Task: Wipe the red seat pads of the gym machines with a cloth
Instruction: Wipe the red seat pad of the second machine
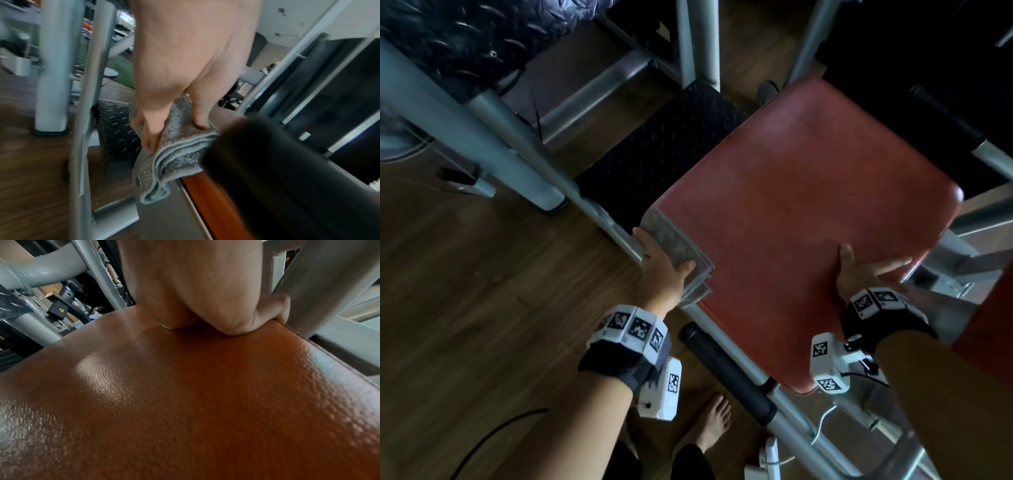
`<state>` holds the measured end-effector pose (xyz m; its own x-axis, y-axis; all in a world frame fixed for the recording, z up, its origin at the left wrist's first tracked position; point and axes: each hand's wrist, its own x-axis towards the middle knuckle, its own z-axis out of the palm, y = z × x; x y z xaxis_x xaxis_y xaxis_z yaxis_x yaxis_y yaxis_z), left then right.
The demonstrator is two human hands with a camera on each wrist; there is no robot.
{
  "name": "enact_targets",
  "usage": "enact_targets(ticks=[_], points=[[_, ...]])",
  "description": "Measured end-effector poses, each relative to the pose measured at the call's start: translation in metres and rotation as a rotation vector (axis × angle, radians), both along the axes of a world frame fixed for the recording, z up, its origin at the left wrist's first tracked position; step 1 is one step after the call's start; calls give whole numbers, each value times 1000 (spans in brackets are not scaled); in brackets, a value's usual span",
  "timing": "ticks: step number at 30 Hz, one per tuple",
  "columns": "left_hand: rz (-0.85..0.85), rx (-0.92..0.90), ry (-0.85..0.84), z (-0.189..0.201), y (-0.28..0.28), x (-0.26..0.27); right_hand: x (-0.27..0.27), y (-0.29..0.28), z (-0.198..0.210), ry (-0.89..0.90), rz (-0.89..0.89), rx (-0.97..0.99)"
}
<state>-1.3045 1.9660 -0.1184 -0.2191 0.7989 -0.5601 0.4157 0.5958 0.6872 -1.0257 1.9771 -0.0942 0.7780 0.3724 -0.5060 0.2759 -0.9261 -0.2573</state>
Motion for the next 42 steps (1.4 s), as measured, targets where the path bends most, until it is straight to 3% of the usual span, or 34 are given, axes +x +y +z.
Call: enact_targets(ticks=[4, 13, 22, 31, 39, 42], points=[[-157, -40, 81, 6, -34, 25, 0, 0, 1, 2, 5, -18], [-38, -21, 25, 6, 4, -4, 0, 0, -1, -12, 3, -15], [-283, 10, 224, 22, -27, 14, -3, -1, 1, -36, 11, 15], [-267, 87, 145, 18, 2, -12, 0, 0, -14, -69, -3, 26], [-431, 82, 352, 4, -32, 3, -2, -2, -12, -78, 17, 40], [-393, 65, 232, 7, -20, -4, -2, -1, -11, -83, 14, 34]])
